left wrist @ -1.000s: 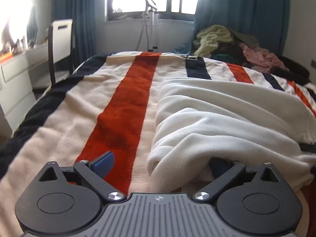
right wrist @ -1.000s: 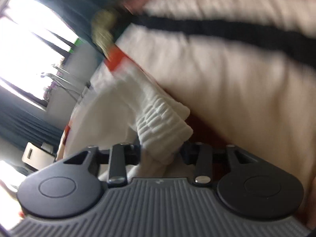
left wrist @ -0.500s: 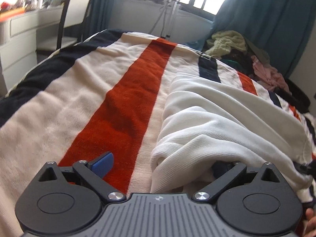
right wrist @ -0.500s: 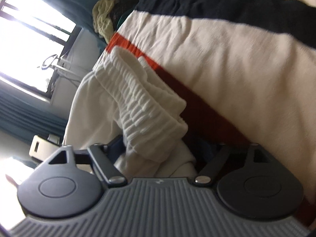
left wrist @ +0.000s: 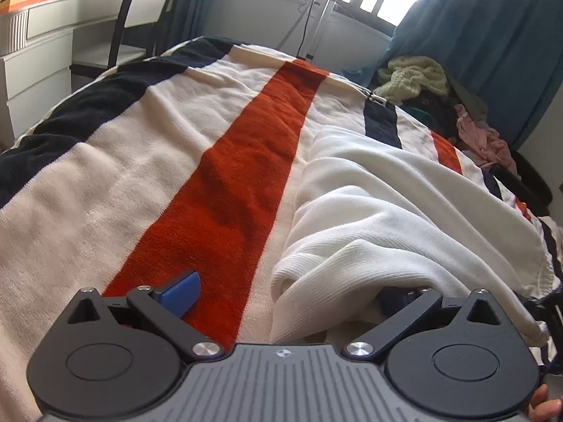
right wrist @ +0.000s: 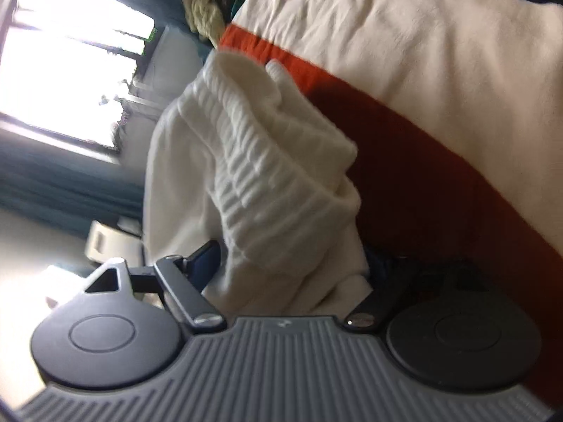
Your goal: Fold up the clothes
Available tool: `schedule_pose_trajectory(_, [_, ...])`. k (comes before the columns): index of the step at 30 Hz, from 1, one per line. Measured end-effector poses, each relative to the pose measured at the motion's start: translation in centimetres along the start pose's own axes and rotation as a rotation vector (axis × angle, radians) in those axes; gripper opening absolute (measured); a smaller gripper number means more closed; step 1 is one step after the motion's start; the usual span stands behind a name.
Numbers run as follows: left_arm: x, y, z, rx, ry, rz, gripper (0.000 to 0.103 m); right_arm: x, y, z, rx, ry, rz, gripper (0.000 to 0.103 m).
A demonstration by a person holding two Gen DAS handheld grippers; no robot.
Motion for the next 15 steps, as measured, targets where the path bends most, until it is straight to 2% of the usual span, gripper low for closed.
schedule_pose_trajectory(2, [0.0, 0.2, 0.1, 0.020, 0.016, 0.001, 0.102, 0.3, 0.1, 0.2, -0.003, 0.017, 0.019, 0.075])
schedule_pose_trajectory(4, [-0.1, 0.5, 0.5, 0.039, 0.038, 0.001, 0.102, 0.4, -0.1, 0.9, -0.021, 0.027, 0.027, 0.052])
schedule_pose_trajectory(6, [-0.6, 1.1, 1.2, 0.044, 0.062, -0.019, 0.102, 0.8, -0.8, 2.0, -0.062, 0.010, 0.024, 0.037])
schedule_pose_trajectory(7, [-0.8, 1.3, 1.6, 0.041, 0.072, -0.033, 0.102, 1.0, -1.1, 2.5, -0.083, 0.000, 0.022, 0.033])
schedule_pose_trajectory(9, [-1.2, 1.6, 2.7, 0.025, 0.099, -0.048, 0.102, 1.7, -1.6, 3.4, -0.121, -0.011, 0.037, 0.032])
schedule_pose_trajectory(15, [-1.4, 1.1, 4.8, -0.008, 0.307, 0.098, 0.103, 1.4, -1.6, 3.8, -0.141, -0.014, 0.015, 0.032])
Point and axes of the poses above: each gripper's, at about its wrist camera, not at the fingertips, and z roughly against the way its jaws point, x to its left, y to its underside, the point moved 10 cm from there along -z, roughly the way its jaws point, and after that the axes turned 11 degrees about -y, right-handed, at the moved point
